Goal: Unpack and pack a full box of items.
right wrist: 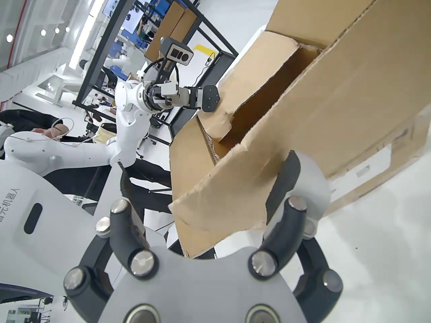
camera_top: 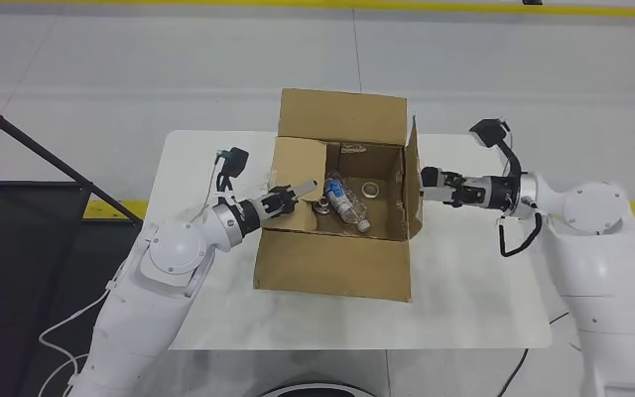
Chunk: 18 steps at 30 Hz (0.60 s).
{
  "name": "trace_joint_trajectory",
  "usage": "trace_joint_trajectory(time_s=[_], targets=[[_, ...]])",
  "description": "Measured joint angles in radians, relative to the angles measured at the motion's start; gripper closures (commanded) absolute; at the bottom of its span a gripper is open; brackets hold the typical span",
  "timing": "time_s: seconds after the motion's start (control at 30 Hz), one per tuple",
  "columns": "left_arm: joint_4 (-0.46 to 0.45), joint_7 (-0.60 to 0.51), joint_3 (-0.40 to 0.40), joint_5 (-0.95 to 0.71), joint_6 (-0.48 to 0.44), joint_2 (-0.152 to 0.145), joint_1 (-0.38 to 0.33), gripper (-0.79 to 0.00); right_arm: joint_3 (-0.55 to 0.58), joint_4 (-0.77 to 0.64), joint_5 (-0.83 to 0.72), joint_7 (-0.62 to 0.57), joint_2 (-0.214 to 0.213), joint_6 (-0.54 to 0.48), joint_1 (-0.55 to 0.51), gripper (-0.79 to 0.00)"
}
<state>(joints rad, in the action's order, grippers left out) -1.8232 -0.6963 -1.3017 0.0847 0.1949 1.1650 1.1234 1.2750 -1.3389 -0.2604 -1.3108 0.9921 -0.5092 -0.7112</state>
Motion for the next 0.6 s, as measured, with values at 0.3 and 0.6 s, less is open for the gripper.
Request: trace_joint_trajectory(time_s=[0.3,0.6], targets=[[-0.008,0.013,-0.006,-0.012,-0.005,-0.002,0.010,-0.785,-0.145,0.038,0.051,0.085,0.017,-0.085,0.038,-0.785],[-0.018,0.028,-0.006,-0.019,-0.011,-0.004,0.020,-0.785,-0.210,0.054,0.124,0.145,0.028,-0.130,0.055,-0.785]])
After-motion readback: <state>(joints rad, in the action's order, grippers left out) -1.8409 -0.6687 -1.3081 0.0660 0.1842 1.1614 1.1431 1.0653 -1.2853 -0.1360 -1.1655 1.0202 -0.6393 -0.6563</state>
